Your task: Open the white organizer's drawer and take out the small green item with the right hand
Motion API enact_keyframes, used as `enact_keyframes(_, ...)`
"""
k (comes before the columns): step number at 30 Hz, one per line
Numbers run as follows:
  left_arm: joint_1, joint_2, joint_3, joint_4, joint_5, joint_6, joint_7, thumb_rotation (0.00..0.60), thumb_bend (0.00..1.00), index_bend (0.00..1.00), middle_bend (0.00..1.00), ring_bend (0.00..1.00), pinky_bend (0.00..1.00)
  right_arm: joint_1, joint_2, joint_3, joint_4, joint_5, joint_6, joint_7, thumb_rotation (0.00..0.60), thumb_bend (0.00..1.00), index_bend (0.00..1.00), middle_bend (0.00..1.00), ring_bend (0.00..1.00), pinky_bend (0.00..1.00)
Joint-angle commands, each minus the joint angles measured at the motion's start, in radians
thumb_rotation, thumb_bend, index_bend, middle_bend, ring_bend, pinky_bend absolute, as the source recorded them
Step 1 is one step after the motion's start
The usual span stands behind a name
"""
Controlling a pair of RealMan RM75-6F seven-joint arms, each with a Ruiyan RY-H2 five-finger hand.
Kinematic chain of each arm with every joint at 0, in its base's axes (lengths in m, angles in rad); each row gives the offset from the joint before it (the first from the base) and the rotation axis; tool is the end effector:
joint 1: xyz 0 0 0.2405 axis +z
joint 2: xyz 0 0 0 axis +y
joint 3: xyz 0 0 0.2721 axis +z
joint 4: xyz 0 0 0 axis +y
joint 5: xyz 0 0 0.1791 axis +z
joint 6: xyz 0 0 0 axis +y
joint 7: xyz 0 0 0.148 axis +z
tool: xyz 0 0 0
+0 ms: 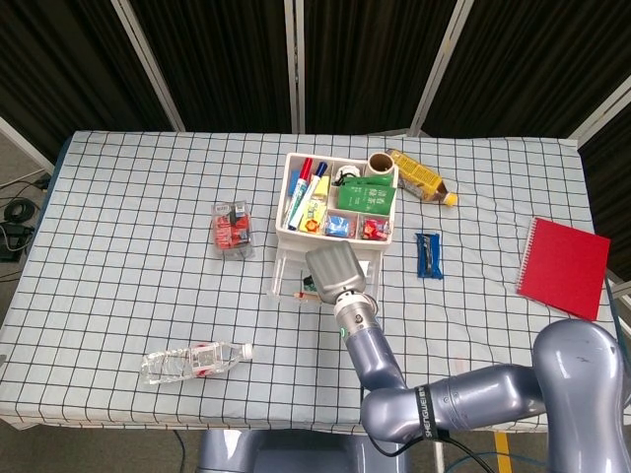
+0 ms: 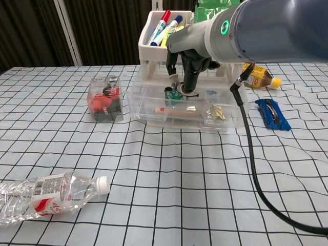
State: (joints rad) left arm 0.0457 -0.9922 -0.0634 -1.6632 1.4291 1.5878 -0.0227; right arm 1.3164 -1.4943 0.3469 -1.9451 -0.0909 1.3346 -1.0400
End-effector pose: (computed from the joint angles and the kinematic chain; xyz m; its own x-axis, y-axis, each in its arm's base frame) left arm -0.3304 0.1425 0.2510 0.4509 -0.0624 0.8904 0.8834 0.1738 -0.4351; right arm 0.0080 -0.3576 0.0343 0.6048 -0.3244 0.7273 -0.7945 -0.3078 0.5234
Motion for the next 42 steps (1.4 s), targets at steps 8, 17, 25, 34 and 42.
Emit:
enact_keyframes(8,0.003,0.001,0.004,-0.002,0.011,0.008,0.001,0.600,0.00,0.00,0.00,0.00,0.00,-0.007,0.036,0.007,-0.071,-0.011,0.058,-0.008,0.600,0.42,0.64,1.00,1.00,0.86)
enact_keyframes(17,0.011,0.001,0.011,-0.010,0.037,0.029,0.007,0.600,0.00,0.00,0.00,0.00,0.00,-0.026,0.091,0.020,-0.173,-0.023,0.133,-0.009,0.600,0.42,0.64,1.00,1.00,0.86)
enact_keyframes(25,0.023,0.002,0.018,-0.017,0.065,0.059,0.010,0.600,0.00,0.00,0.00,0.00,0.00,-0.046,0.148,0.025,-0.279,-0.050,0.220,-0.017,0.600,0.42,0.65,1.00,1.00,0.86)
enact_keyframes(34,0.032,0.005,0.023,-0.021,0.085,0.080,0.010,0.600,0.00,0.00,0.00,0.00,0.00,-0.080,0.213,0.013,-0.353,-0.085,0.306,-0.026,0.600,0.42,0.65,1.00,1.00,0.86)
enact_keyframes(42,0.042,0.004,0.027,-0.024,0.106,0.104,0.014,0.600,0.00,0.00,0.00,0.00,0.00,-0.174,0.324,-0.021,-0.396,-0.135,0.318,0.026,0.600,0.42,0.65,1.00,1.00,0.86)
